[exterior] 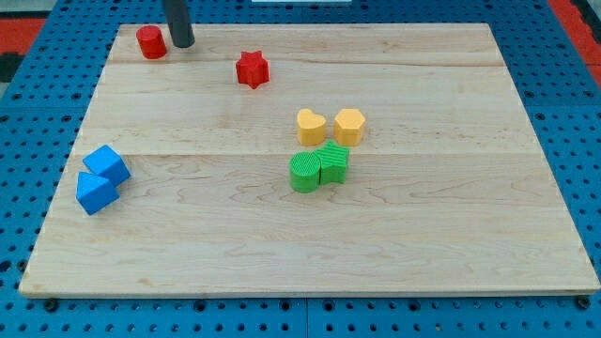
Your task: Move the red star diagonally above the yellow heart
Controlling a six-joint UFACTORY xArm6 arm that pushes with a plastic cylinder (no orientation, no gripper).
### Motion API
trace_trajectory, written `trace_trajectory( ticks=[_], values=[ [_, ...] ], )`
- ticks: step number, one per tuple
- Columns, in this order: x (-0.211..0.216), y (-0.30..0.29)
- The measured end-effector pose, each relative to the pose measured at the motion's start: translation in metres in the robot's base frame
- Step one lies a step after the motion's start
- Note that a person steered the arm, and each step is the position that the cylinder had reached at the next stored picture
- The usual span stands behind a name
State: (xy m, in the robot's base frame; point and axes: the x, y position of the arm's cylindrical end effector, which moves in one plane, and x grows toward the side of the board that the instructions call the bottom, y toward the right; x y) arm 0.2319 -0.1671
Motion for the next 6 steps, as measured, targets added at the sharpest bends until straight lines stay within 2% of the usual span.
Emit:
trace_trajectory(
  ticks=[6],
  values=[
    [0.01,0.031]
  ],
)
